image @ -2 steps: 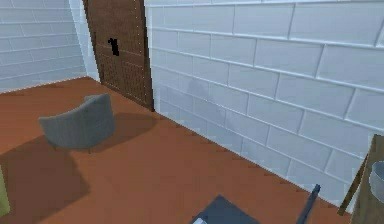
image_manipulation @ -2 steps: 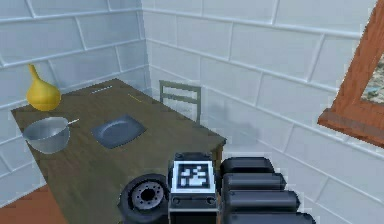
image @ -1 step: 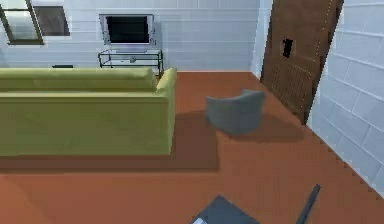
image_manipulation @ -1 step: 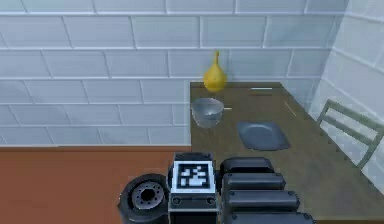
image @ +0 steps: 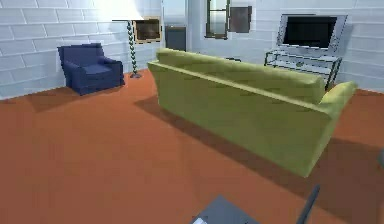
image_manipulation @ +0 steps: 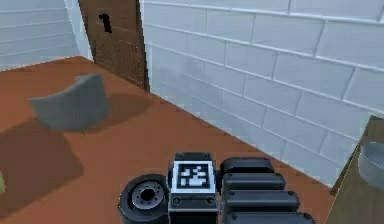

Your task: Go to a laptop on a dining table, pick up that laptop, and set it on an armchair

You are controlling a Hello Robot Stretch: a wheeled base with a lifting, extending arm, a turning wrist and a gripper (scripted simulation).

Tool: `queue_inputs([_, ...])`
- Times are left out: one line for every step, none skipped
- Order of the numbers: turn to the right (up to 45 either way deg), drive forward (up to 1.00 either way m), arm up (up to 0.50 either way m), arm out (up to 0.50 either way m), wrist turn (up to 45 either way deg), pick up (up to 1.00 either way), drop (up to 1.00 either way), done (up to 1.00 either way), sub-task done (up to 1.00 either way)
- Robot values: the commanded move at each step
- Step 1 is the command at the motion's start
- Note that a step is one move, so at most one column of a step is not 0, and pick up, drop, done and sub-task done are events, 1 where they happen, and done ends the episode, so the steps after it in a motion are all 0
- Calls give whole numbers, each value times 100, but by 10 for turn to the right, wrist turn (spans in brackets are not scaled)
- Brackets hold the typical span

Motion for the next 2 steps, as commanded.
queue_inputs([-390, 0, 0, 0, 0, 0, 0, 0, 0])
queue_inputs([0, 100, 0, 0, 0, 0, 0, 0, 0])
